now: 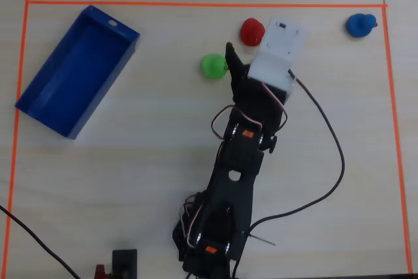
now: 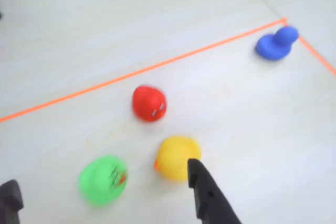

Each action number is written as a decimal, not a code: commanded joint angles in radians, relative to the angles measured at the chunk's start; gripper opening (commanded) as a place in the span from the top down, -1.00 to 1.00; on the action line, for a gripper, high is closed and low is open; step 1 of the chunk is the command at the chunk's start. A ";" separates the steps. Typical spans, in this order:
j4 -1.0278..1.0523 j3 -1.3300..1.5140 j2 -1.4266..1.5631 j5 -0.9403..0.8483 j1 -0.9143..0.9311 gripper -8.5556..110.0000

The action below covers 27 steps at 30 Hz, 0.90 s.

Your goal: Grasp red duck and put it into box.

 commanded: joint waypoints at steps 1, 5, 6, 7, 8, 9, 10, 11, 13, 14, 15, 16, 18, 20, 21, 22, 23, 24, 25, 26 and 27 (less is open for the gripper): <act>-0.075 -0.120 -0.178 -0.048 0.015 0.15; -0.071 -0.212 -0.311 -0.109 -0.003 0.15; -0.071 -0.227 -0.342 -0.124 -0.012 0.15; -0.071 -0.245 -0.373 -0.138 -0.020 0.16; -0.069 -0.267 -0.402 -0.150 -0.029 0.16; -0.057 -0.295 -0.434 -0.156 -0.035 0.16; -0.051 -0.321 -0.462 -0.158 -0.041 0.16; -0.048 -0.341 -0.485 -0.160 -0.049 0.15; -0.009 -0.396 -0.532 -0.161 -0.064 0.15; -0.003 -0.426 -0.561 -0.161 -0.071 0.15; -0.003 -0.454 -0.594 -0.164 -0.072 0.16; -0.003 -0.485 -0.626 -0.167 -0.074 0.16; -0.025 -0.540 -0.701 -0.173 -0.063 0.16; -0.071 -0.572 -0.769 -0.187 -0.051 0.16; -0.083 -0.588 -0.796 -0.193 -0.044 0.16; -0.094 -0.601 -0.821 -0.199 -0.040 0.16; -0.095 -0.617 -0.841 -0.202 -0.035 0.16; -0.095 -0.635 -0.862 -0.206 -0.031 0.16; -0.097 -0.657 -0.885 -0.209 -0.028 0.16; -0.098 -0.678 -0.908 -0.213 -0.023 0.16; -0.098 -0.703 -0.931 -0.216 -0.020 0.16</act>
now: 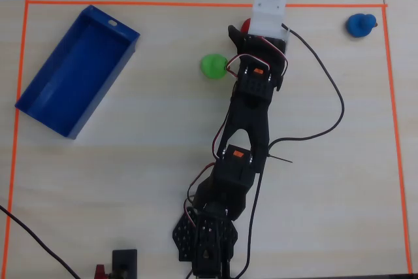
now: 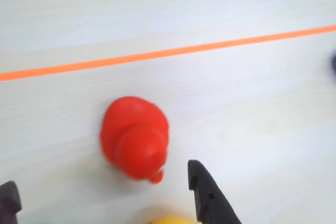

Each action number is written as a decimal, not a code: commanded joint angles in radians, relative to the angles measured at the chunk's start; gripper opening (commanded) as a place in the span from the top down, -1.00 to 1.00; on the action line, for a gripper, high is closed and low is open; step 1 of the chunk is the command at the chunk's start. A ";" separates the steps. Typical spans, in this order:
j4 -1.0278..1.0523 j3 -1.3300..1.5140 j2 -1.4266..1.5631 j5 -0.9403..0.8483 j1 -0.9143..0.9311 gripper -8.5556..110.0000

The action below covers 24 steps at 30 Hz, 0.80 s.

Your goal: Grasp red duck and put it into box.

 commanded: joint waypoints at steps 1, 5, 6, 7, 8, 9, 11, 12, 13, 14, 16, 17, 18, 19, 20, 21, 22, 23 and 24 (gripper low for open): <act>-0.028 -0.110 -0.041 -0.015 0.020 0.16; -0.028 -0.178 -0.115 -0.015 0.026 0.17; -0.028 -0.192 -0.135 -0.015 0.026 0.17; -0.028 -0.202 -0.153 -0.014 0.028 0.17; -0.032 -0.209 -0.170 -0.012 0.028 0.17; -0.037 -0.210 -0.184 -0.008 0.029 0.17; -0.057 -0.207 -0.216 -0.006 0.029 0.17; -0.069 -0.206 -0.232 -0.005 0.029 0.17; -0.075 -0.206 -0.244 -0.002 0.028 0.17; -0.083 -0.206 -0.256 0.003 0.025 0.17; -0.084 -0.224 -0.281 0.020 0.018 0.18; -0.084 -0.236 -0.291 0.028 0.015 0.21; -0.074 -0.253 -0.304 0.034 0.014 0.34; -0.067 -0.270 -0.314 0.049 0.012 0.57; -0.069 -0.285 -0.324 0.077 0.012 0.84; -0.078 -0.293 -0.328 0.091 0.012 0.86; -0.084 -0.298 -0.330 0.094 0.015 0.86; -0.089 -0.298 -0.330 0.098 0.018 0.86; -0.089 -0.298 -0.327 0.101 0.021 0.86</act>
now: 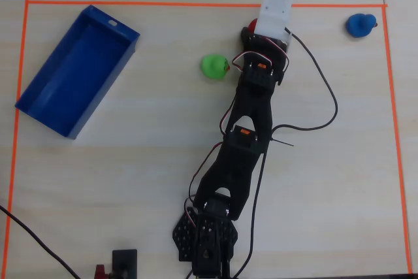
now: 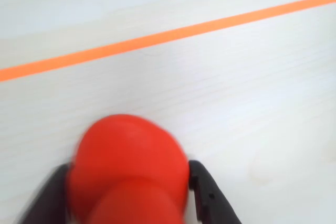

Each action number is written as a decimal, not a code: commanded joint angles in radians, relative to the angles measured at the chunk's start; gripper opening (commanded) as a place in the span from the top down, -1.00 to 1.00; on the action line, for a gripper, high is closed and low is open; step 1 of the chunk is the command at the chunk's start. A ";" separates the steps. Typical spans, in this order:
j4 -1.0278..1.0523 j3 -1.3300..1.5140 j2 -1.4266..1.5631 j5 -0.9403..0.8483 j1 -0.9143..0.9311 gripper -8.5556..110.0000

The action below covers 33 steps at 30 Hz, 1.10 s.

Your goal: Grasp red duck and put it into box.

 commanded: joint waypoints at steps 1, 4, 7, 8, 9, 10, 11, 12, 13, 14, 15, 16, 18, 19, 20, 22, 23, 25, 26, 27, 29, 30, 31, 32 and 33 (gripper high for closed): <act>-0.028 -0.052 0.029 0.017 0.008 0.86; 0.012 -0.043 0.080 0.048 0.015 0.86; 0.106 -0.018 0.213 0.144 0.003 0.86; 0.140 0.003 0.279 0.190 -0.009 0.86; 0.190 0.023 0.351 0.239 -0.028 0.86; 0.247 0.040 0.422 0.290 -0.051 0.86; 0.311 0.055 0.495 0.353 -0.080 0.86; 0.394 0.063 0.566 0.413 -0.114 0.86; 0.474 0.069 0.632 0.472 -0.153 0.86; 0.551 0.074 0.695 0.528 -0.198 0.86; 0.627 0.078 0.752 0.577 -0.249 0.86; 0.698 0.080 0.799 0.627 -0.299 0.86; 0.825 0.083 0.868 0.709 -0.416 0.86; 0.873 0.091 0.894 0.749 -0.477 0.86; 0.910 0.106 0.917 0.790 -0.538 0.86; 0.943 0.158 0.957 0.864 -0.658 0.86; 0.951 0.179 0.966 0.904 -0.715 0.86; 0.959 0.206 0.959 0.976 -0.816 0.86; 0.951 0.215 0.946 1.009 -0.857 0.86; 0.939 0.224 0.933 1.034 -0.897 0.86; 0.900 0.236 0.904 1.071 -0.959 0.86; 0.887 0.233 0.882 1.081 -0.985 0.86; 0.873 0.224 0.859 1.091 -1.008 0.86; 0.862 0.209 0.834 1.095 -1.028 0.86; 0.853 0.187 0.805 1.095 -1.043 0.86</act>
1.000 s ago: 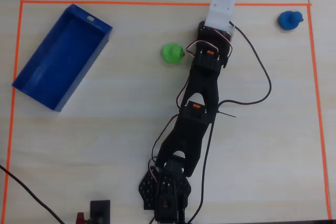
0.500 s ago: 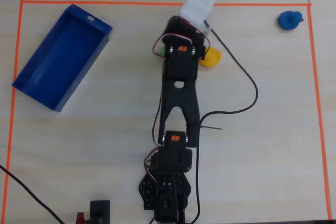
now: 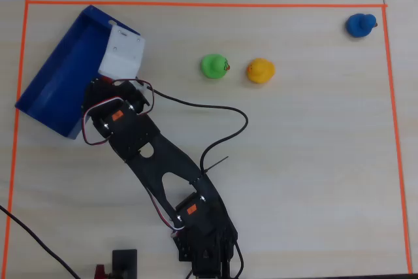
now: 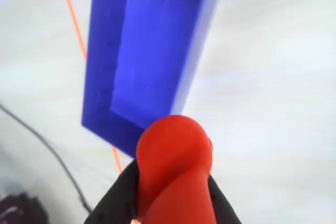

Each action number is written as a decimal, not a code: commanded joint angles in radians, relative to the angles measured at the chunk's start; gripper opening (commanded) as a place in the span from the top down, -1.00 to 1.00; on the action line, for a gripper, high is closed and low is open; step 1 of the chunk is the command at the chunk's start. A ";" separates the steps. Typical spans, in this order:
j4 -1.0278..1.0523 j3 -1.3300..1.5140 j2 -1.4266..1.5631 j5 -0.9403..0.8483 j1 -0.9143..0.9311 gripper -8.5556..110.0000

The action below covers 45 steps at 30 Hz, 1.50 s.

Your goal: Grasp red duck and put it into box.

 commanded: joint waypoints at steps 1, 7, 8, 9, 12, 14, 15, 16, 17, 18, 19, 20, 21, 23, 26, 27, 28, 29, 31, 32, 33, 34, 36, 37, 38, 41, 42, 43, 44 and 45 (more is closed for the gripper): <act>-0.048 -0.080 -0.072 0.014 -0.044 0.86; -0.094 -0.250 -0.252 0.006 -0.081 0.86; -0.098 -0.278 -0.278 0.005 -0.084 0.86; -0.103 -0.299 -0.299 0.000 -0.087 0.86; -0.127 -0.333 -0.360 -0.009 -0.098 0.86; -0.144 -0.334 -0.400 -0.020 -0.109 0.86; -0.147 -0.334 -0.419 -0.029 -0.115 0.85; -0.149 -0.334 -0.434 -0.041 -0.118 0.79; -0.149 -0.334 -0.446 -0.057 -0.121 0.71; -0.149 -0.334 -0.456 -0.072 -0.123 0.60; -0.146 -0.334 -0.463 -0.091 -0.123 0.53; -0.140 -0.333 -0.471 -0.107 -0.124 0.45; -0.132 -0.331 -0.476 -0.123 -0.126 0.36; -0.120 -0.324 -0.476 -0.152 -0.129 0.26; -0.092 -0.324 -0.428 -0.164 -0.121 0.24; -0.080 -0.324 -0.399 -0.167 -0.115 0.23; -0.060 -0.327 -0.364 -0.172 -0.107 0.22; -0.034 -0.333 -0.328 -0.178 -0.098 0.22; 0.028 -0.342 -0.239 -0.193 -0.072 0.24; 0.060 -0.339 -0.187 -0.204 -0.052 0.26; 0.091 -0.325 -0.130 -0.216 -0.031 0.29; 0.109 -0.293 -0.060 -0.230 -0.003 0.33; 0.121 -0.198 0.103 -0.249 0.066 0.49; 0.135 -0.156 0.181 -0.268 0.104 0.57; 0.153 -0.112 0.259 -0.301 0.146 0.62; 0.173 0.026 0.494 -0.391 0.276 0.86; 0.173 0.078 0.568 -0.420 0.322 0.86; 0.167 0.138 0.647 -0.463 0.367 0.86; 0.149 0.215 0.733 -0.500 0.411 0.86; 0.129 0.293 0.818 -0.534 0.449 0.86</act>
